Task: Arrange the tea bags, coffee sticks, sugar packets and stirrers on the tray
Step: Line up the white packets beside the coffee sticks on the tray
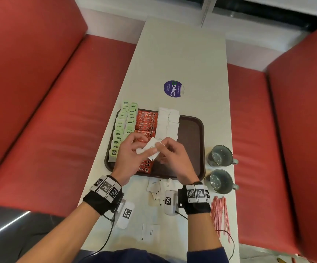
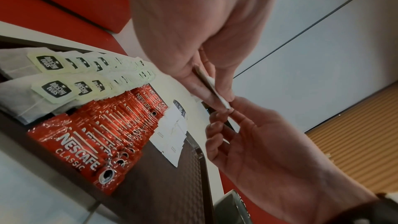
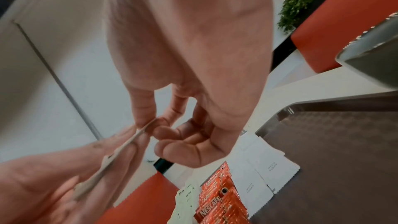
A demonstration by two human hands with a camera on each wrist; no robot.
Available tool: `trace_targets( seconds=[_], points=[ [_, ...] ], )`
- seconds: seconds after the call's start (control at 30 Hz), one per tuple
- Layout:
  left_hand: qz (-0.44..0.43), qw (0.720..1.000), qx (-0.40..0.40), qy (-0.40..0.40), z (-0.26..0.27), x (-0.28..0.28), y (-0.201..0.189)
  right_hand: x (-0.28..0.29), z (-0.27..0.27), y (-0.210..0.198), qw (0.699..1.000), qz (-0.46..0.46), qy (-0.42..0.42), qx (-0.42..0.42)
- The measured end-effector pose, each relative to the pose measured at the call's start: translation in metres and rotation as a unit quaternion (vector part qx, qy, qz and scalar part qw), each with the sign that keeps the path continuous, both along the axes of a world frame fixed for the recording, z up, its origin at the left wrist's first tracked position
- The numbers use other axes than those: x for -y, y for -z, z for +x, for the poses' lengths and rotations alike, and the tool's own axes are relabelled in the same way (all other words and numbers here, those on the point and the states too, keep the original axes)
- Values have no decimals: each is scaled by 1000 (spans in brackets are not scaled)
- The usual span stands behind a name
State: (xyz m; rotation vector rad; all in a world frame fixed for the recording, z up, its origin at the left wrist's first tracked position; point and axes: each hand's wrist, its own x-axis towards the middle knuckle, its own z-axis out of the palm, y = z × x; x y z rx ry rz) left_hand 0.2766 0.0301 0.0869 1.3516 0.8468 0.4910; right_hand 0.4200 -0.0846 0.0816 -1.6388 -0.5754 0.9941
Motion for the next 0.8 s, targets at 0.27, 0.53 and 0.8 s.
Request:
trace_targets(
  seconds=[0.27,0.53,0.8],
  points=[
    [86,994,-63,28,-5,3,6,7,4,-5,995,6,95,28],
    [209,969,-89,93,7,15,6,0,-16,-9,992,-19,93,78],
    [156,981,-94,66,1,2,13,11,-5,0,994,-2,62,95]
  ],
)
